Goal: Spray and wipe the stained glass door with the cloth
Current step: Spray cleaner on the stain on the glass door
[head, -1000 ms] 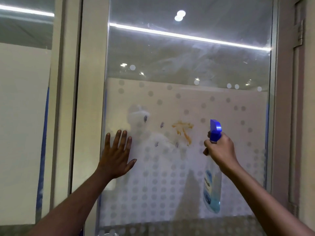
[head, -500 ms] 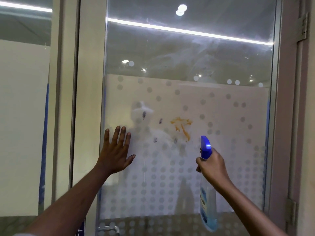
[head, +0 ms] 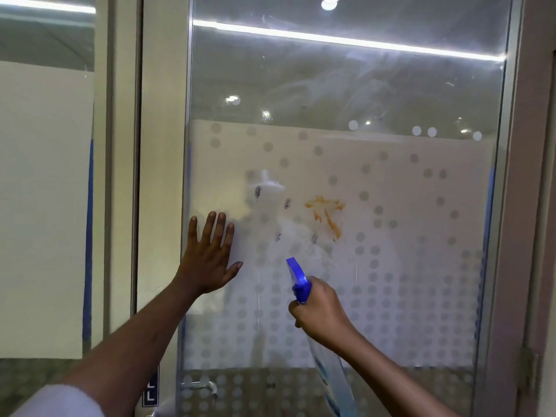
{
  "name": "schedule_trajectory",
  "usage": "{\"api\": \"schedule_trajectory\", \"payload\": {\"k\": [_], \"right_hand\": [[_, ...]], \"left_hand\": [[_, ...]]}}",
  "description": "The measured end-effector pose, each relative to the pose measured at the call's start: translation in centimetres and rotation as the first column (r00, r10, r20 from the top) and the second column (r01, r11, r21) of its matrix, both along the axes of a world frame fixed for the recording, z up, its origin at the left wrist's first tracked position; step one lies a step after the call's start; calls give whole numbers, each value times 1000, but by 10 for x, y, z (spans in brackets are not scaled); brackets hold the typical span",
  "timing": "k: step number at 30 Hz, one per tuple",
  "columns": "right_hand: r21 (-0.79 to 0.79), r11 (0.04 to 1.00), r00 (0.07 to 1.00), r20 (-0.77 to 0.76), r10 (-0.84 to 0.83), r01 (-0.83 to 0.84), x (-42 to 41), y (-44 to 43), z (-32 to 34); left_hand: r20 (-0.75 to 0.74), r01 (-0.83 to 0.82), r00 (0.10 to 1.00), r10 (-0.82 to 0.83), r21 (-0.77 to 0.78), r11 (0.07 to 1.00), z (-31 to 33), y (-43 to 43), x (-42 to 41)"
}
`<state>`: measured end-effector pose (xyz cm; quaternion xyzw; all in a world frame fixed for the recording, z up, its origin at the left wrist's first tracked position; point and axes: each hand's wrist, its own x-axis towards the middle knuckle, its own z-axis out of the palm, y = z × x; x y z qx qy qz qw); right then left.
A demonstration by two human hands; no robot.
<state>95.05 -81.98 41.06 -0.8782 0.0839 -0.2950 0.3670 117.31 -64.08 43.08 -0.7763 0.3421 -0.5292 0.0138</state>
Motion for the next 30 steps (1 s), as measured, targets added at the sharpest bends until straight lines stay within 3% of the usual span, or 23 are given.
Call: {"api": "schedule_trajectory", "payload": {"k": [14, 19, 28, 30], "right_hand": [[102, 978, 983, 36, 179, -181, 22, 11, -22], [101, 966, 971, 60, 233, -238, 39, 25, -35], [120, 871, 876, -11, 482, -477, 62, 108, -58], [134, 762, 762, -60, 644, -633, 45, 192, -70]], "left_hand": [[-109, -101, 989, 98, -17, 995, -9, 10, -24], [-171, -241, 958, 229, -47, 969, -33, 31, -37], [-309, -500, 819, 483, 27, 866, -79, 111, -96], [-345, -638, 719, 604, 18, 769, -101, 201, -145]]}}
